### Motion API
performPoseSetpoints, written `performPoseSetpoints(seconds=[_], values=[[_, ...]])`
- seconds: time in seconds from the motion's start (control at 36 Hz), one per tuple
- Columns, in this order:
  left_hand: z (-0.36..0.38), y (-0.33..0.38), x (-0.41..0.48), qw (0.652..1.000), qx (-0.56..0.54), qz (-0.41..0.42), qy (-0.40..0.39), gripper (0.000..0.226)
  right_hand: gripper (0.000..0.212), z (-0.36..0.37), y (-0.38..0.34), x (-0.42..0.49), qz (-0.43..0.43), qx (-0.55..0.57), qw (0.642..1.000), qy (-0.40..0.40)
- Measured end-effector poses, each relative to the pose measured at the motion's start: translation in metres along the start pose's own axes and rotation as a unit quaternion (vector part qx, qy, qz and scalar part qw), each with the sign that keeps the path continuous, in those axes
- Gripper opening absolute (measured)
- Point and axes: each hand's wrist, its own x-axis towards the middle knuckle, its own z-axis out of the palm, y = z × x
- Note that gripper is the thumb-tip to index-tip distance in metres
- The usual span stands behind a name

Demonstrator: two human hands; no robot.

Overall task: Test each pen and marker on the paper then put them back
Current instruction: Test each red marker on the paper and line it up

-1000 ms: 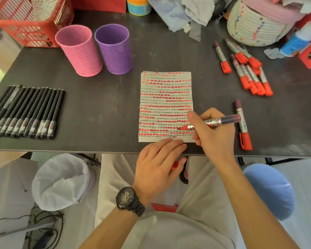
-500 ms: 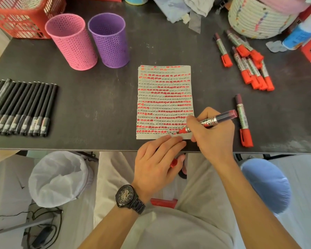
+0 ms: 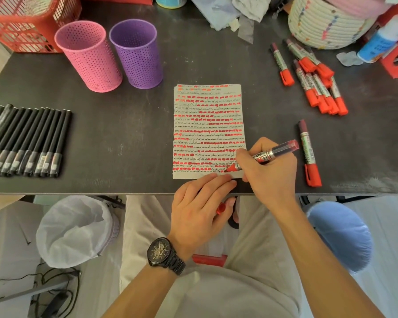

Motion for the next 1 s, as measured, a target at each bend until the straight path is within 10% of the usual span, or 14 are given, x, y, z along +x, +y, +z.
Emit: performPoseSetpoints(seconds=[1.0], values=[[-0.016,0.008,0.001,0.995,-0.076,-0.044,-0.050,0.030,0.032,-0.008,-0.005,-0.004,0.024,0.106,0.994,0.034]])
